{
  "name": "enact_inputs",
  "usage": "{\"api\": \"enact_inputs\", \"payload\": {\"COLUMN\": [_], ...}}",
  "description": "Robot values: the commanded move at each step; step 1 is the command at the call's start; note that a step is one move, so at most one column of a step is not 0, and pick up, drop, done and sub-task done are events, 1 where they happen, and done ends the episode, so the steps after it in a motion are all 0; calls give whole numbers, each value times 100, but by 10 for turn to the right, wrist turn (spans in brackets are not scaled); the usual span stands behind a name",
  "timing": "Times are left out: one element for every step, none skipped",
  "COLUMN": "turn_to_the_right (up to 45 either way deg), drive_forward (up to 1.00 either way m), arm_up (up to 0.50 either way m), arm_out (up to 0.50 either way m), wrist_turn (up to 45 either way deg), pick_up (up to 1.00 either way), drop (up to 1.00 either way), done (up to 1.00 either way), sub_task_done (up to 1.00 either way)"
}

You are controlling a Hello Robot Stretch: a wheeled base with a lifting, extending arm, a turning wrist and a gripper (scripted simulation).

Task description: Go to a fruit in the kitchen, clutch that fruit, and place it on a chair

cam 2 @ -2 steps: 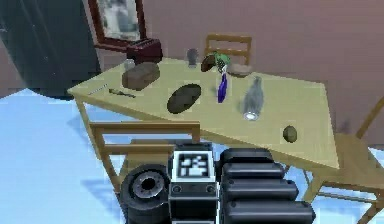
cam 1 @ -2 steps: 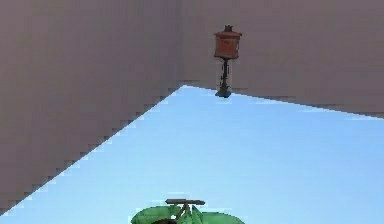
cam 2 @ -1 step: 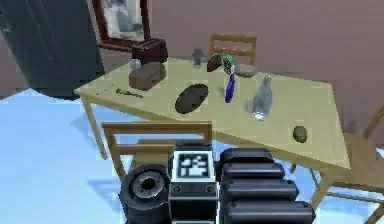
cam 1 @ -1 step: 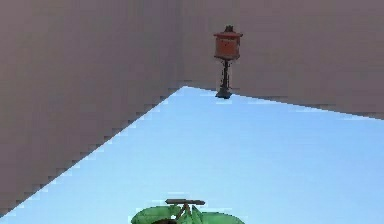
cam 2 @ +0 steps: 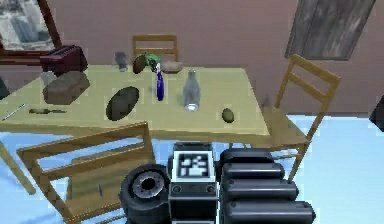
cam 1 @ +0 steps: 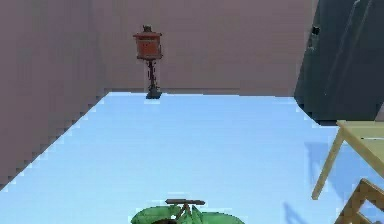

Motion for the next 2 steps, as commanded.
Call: {"api": "enact_inputs", "payload": {"turn_to_the_right": [0,450], "drive_forward": [20,0], "arm_up": [0,0], "arm_out": [0,0], "wrist_turn": [0,0], "pick_up": [0,0], "drop": [0,0], "done": [0,0], "sub_task_done": [0,0]}}
